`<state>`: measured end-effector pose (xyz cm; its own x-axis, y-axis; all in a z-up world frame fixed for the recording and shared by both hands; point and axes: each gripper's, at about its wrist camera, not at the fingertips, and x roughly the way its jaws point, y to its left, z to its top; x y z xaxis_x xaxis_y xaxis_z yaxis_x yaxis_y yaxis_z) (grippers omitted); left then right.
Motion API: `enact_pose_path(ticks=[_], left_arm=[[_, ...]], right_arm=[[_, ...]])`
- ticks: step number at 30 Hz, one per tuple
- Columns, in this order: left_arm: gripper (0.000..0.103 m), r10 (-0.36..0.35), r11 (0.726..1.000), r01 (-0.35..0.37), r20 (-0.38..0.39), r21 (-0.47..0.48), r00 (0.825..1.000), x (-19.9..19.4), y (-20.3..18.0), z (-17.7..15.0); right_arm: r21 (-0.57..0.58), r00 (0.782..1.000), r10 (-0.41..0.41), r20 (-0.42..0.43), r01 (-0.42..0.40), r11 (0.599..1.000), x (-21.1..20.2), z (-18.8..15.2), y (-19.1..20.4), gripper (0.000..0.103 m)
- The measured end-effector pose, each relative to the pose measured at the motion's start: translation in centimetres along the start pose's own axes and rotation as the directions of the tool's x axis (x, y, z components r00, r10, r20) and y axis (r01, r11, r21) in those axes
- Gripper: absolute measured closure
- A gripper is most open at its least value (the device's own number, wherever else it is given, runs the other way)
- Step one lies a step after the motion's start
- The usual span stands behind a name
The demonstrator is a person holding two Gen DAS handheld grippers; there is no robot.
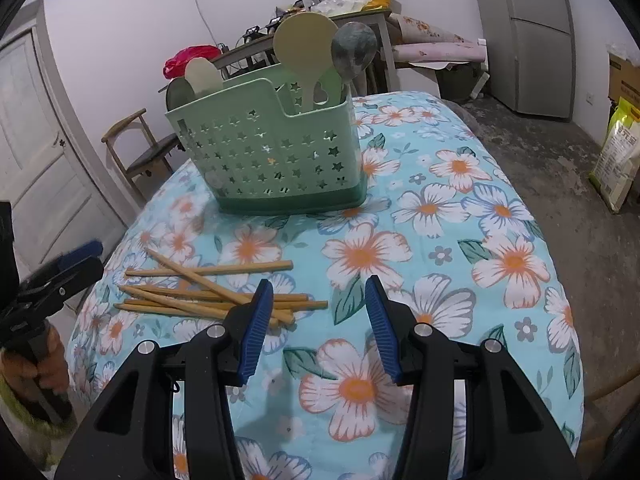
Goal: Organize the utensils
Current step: 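Grasp one wooden chopstick with the left gripper while right reaches toward the chopsticks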
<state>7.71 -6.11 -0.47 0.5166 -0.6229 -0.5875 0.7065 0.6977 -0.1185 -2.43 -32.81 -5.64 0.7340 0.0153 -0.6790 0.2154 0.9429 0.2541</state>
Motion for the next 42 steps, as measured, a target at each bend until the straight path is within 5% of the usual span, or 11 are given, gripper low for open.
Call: enact_pose_path(ticks=[5,13,16,22,28,42], left_arm=[[0.037,-0.09,0.968,0.116,-0.127,0.222,0.988,3.2,-0.9,2.0],[0.072,-0.135,0.797,0.305,-0.339,0.52,0.931,8.3,-4.6,1.3],[0.083,-0.139,0.756,0.359,-0.402,0.547,0.905,9.8,-5.1,0.9],[0.083,-0.232,0.719,0.497,-0.506,0.486,0.831,11.4,-5.2,1.4],[0.094,-0.249,0.7,0.544,-0.556,0.462,0.793,12.7,-5.7,1.5],[0.098,-0.328,0.768,0.54,-0.514,0.345,0.793,9.1,-4.5,4.2]], right_arm=[[-0.002,1.0,0.001,-0.013,-0.001,1.0,0.4,0.2,0.1,0.056],[0.001,0.999,-0.001,-0.048,0.001,1.0,1.5,0.2,0.0,0.056],[-0.008,0.999,0.002,-0.053,-0.002,1.0,1.7,0.4,0.1,0.056],[-0.012,0.998,0.012,-0.059,-0.013,1.0,2.1,0.5,0.3,0.056],[-0.004,0.998,0.019,-0.056,-0.019,1.0,1.9,0.6,0.3,0.056],[0.013,0.999,0.03,-0.014,-0.03,0.999,0.6,0.9,0.3,0.056]])
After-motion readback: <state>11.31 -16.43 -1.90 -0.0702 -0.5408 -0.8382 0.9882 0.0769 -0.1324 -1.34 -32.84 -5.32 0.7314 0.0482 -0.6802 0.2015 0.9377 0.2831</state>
